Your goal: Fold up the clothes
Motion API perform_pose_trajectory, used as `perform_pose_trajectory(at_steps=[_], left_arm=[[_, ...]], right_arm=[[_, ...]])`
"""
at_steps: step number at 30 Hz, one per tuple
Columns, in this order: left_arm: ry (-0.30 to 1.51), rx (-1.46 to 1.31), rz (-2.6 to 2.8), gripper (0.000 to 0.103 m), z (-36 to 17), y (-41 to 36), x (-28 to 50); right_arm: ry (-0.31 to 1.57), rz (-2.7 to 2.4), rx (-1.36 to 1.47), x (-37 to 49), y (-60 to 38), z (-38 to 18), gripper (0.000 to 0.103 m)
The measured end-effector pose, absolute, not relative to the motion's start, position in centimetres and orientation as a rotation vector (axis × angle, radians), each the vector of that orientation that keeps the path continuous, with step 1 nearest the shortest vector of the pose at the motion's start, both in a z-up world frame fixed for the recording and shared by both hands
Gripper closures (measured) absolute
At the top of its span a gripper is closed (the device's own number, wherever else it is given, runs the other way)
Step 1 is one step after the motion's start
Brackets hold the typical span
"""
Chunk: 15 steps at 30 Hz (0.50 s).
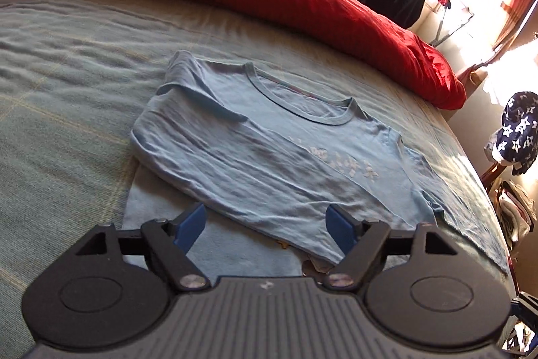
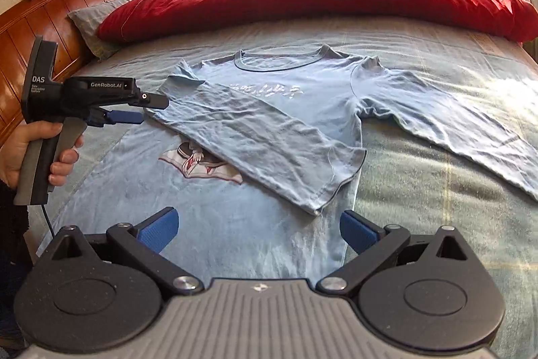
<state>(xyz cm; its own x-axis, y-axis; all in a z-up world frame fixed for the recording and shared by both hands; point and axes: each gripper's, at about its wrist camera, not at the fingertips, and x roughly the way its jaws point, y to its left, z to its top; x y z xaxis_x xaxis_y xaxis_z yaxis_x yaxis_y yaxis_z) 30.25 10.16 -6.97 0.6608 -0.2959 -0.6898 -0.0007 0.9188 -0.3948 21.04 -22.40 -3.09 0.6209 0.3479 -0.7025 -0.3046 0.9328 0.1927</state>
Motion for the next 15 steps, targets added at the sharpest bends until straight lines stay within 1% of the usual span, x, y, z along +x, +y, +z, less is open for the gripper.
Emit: perform_pose_trajectory(at_steps=[3, 6, 8, 9, 10, 11, 12, 14, 15], left_arm=[[0.834, -0.394, -0.155, 0.022, -7.8, 11.3, 31.2], [0.826, -0.384, -0.147, 0.018, -8.5, 11.6, 32.2], [0.827, -0.365, -0.149, 0.018, -8.9, 11.4, 32.5], [0.828, -0.351, -0.153, 0.018, -9.1, 11.3, 32.6], [0.819, -0.337, -0.165, 0.018, -9.3, 11.2, 32.5], [0.801, -0.326, -0.180, 0.017, -9.6, 11.1, 32.3], [0.781, -0.319, -0.198, 0.014, -9.9, 11.0, 32.0], [0.757, -0.317, -0.222, 0.011, -10.5, 11.0, 31.8], [0.745, -0.315, -0.233, 0.011, -10.7, 11.1, 31.7]], right_arm=[[0.802, 0.386, -0.002, 23.3, -21.6, -2.2, 0.005], [0.783, 0.408, -0.102, 26.1, -20.0, -1.3, 0.016], [0.798, 0.399, -0.133, 27.9, -19.6, -1.4, 0.022], [0.813, 0.384, -0.138, 28.9, -19.8, -1.8, 0.029], [0.831, 0.370, -0.116, 29.5, -20.3, -2.2, 0.034], [0.848, 0.354, -0.094, 30.0, -20.8, -2.6, 0.036], [0.866, 0.326, -0.059, 30.3, -21.6, -3.2, 0.041], [0.892, 0.265, -0.011, 30.4, -23.2, -4.2, 0.045], [0.896, 0.234, 0.004, 30.1, -23.9, -4.6, 0.046]])
